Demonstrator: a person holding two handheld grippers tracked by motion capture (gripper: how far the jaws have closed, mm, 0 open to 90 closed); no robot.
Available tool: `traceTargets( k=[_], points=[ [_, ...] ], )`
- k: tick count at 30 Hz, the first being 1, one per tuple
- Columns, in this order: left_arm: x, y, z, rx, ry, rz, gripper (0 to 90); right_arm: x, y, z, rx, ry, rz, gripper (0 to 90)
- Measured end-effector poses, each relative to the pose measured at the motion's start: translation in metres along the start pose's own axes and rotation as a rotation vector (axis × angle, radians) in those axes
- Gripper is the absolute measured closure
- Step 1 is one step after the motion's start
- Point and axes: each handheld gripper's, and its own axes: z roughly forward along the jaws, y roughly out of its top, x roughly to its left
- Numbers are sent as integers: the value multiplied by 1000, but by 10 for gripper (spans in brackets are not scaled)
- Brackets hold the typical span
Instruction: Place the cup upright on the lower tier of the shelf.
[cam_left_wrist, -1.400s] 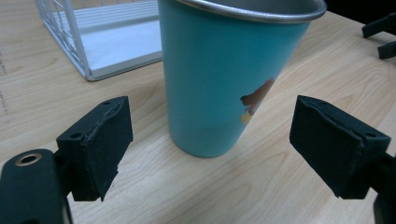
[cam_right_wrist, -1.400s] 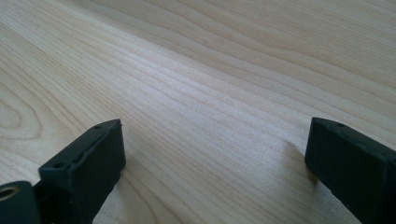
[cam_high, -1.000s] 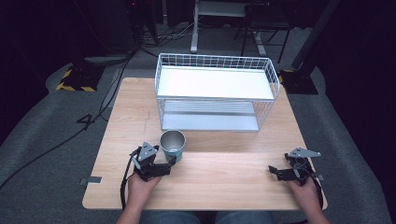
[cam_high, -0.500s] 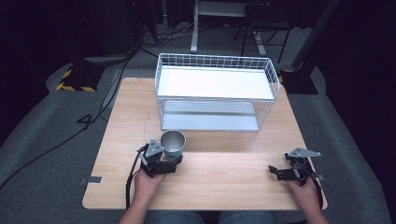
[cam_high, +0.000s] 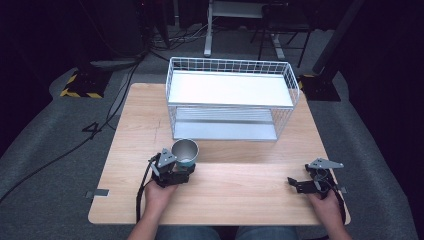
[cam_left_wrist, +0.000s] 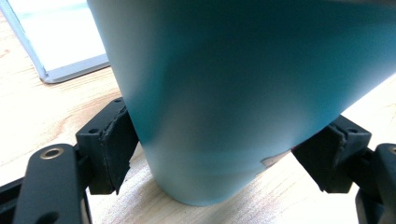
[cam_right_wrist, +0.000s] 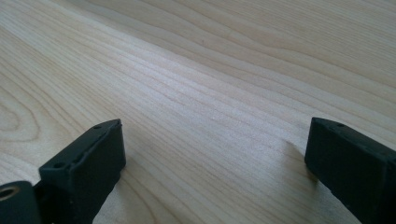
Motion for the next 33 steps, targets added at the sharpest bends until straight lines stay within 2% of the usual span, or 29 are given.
traceTargets(
  k=[4, 9, 13, 15, 17, 25, 28, 33],
  points=[
    [0, 0, -1, -2, -1, -10, 216, 0, 0, 0, 0, 0, 0, 54],
    [-2, 3, -4, -12, -3, -3, 217, 0, 0, 0, 0, 0, 0, 54],
    [-8, 11, -7, -4, 13, 29, 218, 0, 0, 0, 0, 0, 0, 54],
    [-12, 18, -6, 27, 5, 45, 218, 0, 0, 0, 0, 0, 0, 54],
    [-13, 20, -6, 35, 4, 54, 218, 0, 0, 0, 0, 0, 0, 54],
    [-23, 39, 5, 53, -3, 66, 218, 0, 0, 0, 0, 0, 0, 54],
    [-30, 51, 13, 50, -17, 65, 218, 0, 0, 0, 1, 0, 1, 54],
    [-36, 62, 21, 58, -32, 80, 219, 0, 0, 0, 1, 0, 1, 54]
  ],
)
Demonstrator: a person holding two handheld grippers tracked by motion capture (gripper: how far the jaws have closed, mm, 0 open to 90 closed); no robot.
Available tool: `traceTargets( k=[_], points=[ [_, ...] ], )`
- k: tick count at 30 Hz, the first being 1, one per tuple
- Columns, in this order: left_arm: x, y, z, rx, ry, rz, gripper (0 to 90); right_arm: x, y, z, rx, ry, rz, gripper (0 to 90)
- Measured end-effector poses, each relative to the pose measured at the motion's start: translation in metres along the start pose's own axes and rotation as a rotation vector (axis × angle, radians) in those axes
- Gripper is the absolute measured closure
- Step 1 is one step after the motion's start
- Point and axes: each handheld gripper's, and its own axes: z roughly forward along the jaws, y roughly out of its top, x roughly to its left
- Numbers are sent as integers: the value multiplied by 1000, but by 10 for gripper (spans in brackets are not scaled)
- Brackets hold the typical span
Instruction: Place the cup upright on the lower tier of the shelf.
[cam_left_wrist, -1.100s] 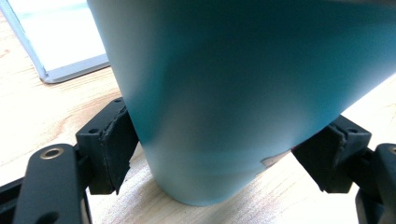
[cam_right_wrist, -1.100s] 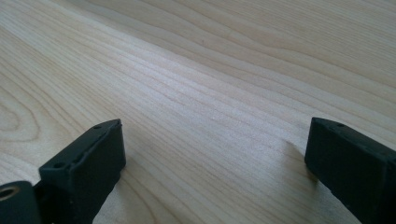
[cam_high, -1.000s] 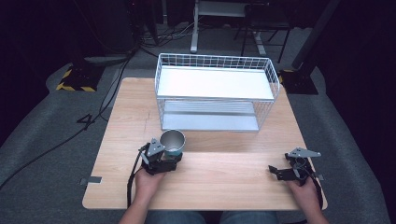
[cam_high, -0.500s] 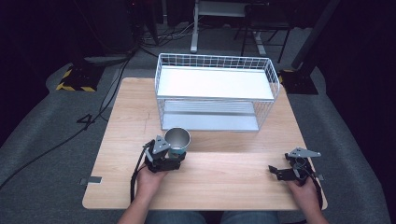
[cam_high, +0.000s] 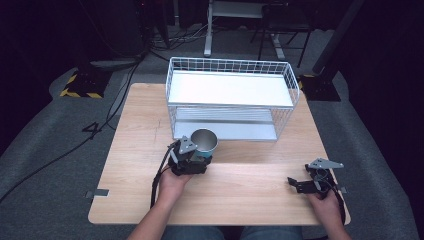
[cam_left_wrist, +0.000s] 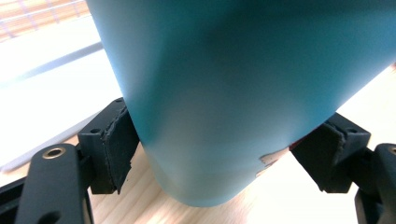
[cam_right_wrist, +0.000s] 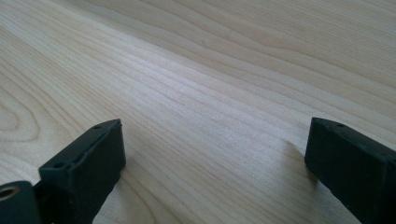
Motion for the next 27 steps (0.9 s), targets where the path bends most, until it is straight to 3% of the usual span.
traceTargets(
  k=[8, 11, 22, 27],
  points=[
    [-7, 17, 20, -18, -29, 2, 219, 0, 0, 0, 0, -3, 0, 54],
    [-9, 23, 29, -43, -40, -14, 219, 0, 0, 0, 0, -4, 1, 54],
    [-5, 40, 50, -104, -25, -36, 219, 0, 0, 0, 0, -8, 5, 54],
    [-3, 52, 60, -101, -23, 1, 219, 0, 0, 0, 0, -8, 4, 54]
  ],
)
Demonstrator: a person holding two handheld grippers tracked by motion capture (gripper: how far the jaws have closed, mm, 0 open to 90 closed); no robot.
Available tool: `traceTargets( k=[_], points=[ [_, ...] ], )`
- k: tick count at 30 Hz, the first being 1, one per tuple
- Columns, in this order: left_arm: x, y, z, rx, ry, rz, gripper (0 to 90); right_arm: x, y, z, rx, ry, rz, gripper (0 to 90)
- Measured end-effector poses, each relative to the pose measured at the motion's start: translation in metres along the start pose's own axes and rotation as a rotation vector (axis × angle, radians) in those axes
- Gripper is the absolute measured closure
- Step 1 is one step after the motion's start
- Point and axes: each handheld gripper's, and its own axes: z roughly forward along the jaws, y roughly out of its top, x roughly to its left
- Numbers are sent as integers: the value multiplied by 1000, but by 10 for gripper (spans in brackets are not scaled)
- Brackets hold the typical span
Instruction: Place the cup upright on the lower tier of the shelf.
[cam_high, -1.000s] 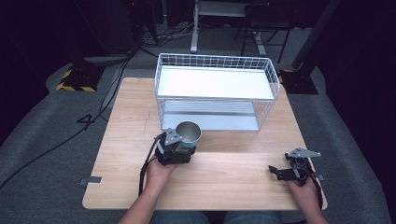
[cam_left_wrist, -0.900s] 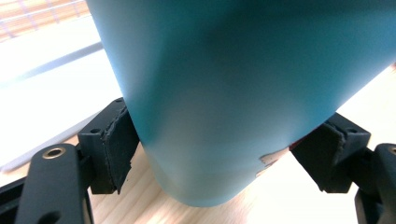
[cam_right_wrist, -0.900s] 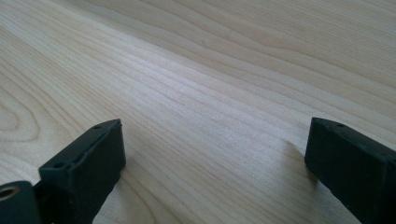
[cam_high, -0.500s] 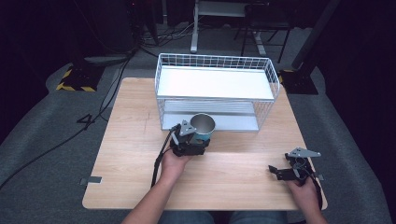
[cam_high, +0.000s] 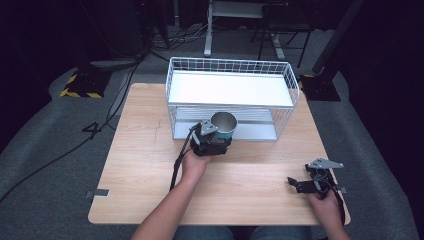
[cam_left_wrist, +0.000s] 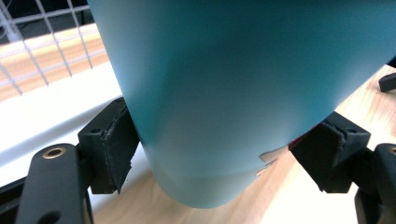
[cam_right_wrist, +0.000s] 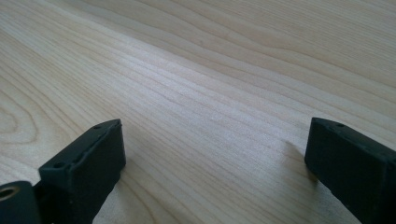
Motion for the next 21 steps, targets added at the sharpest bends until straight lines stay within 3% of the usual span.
traceTargets(
  k=[3, 9, 18, 21],
  points=[
    [2, 4, 6, -8, -4, 5, 218, 0, 0, 0, 0, 0, 0, 54],
    [9, 8, 21, -30, -12, -33, 218, 0, 0, 0, 0, 0, 0, 54],
    [16, 10, 41, -59, 31, -64, 218, 0, 0, 0, 0, 0, 0, 54],
    [20, 10, 48, -76, 49, -94, 217, 0, 0, 0, 0, 0, 0, 54]
  ],
)
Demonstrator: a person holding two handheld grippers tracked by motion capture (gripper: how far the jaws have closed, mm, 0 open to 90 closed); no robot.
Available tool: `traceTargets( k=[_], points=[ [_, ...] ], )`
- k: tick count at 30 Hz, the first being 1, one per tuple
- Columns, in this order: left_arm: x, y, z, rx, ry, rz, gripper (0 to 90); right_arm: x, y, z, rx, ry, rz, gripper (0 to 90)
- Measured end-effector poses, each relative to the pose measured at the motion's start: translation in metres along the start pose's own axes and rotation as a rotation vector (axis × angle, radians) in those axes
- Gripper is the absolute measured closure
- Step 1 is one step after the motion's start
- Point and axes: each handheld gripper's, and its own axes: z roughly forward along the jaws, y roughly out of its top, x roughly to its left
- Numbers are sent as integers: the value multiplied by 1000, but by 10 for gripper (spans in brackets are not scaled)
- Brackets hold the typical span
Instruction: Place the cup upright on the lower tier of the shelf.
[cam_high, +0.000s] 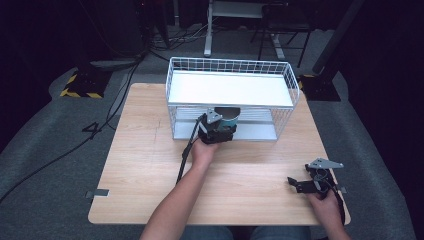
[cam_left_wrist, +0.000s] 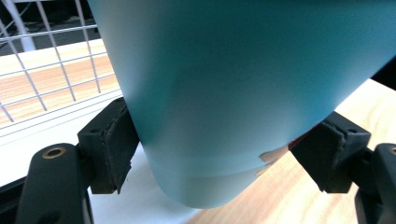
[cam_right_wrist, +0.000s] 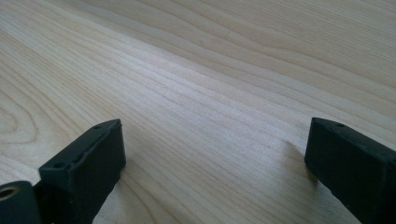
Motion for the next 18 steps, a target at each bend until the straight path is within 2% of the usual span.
traceTargets(
  k=[4, 5, 8, 9, 11, 15, 18],
  points=[
    [1, 0, 7, -2, 29, 9, 217, 0, 0, 0, 0, 0, 0, 54],
    [1, 0, 10, -3, 54, 11, 217, 0, 0, 0, 0, 0, 0, 54],
    [2, 0, 16, 1, 48, 21, 217, 0, 0, 0, 0, 0, 0, 54],
    [2, 0, 19, 1, 76, 15, 218, 0, 0, 0, 0, 0, 0, 54],
    [3, -1, 22, 7, 66, 14, 217, 0, 0, 0, 0, 0, 0, 54],
    [5, 0, 32, 13, 90, 10, 217, 0, 0, 0, 0, 0, 0, 54],
    [5, 2, 38, 5, 92, 6, 217, 0, 0, 0, 0, 0, 0, 56]
  ],
)
